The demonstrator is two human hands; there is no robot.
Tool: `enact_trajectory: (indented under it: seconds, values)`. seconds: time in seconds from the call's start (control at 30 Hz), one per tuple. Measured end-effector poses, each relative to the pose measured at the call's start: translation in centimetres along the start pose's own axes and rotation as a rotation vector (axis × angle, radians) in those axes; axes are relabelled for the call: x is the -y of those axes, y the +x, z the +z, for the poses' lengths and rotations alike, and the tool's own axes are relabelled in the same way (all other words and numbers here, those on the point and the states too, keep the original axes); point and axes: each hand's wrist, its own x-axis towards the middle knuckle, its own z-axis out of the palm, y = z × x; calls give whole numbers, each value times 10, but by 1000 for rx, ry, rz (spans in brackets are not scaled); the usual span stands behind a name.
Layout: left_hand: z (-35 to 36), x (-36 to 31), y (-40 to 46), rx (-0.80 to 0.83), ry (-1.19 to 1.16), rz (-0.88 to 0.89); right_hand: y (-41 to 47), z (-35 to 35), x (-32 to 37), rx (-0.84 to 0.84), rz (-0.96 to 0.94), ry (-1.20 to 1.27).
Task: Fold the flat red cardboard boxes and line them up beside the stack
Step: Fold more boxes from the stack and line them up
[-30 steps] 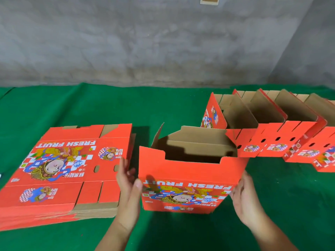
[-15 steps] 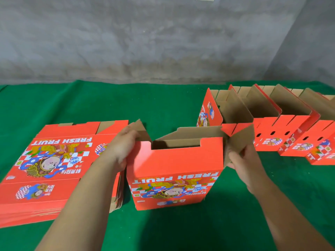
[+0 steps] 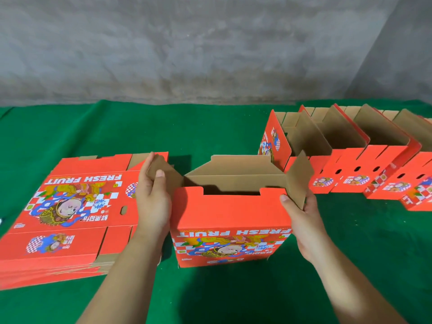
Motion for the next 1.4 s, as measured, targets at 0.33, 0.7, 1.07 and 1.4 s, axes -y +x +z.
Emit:
enact_trajectory:
  seconds: [0.33,0.7,1.07,1.4]
  values:
    - [-12,-12,-29,600,31,120,-9,-7,11,8,-250,-401]
    - [46,-32,20,731,787,435,-11,-11,4,204,-290,-473]
    - [76,-37,46,1110,695,268,-18,-16,1,138,-294,-370]
    - [87,5,70,671,743,-65,-23,-29,-10,303,-584,-652]
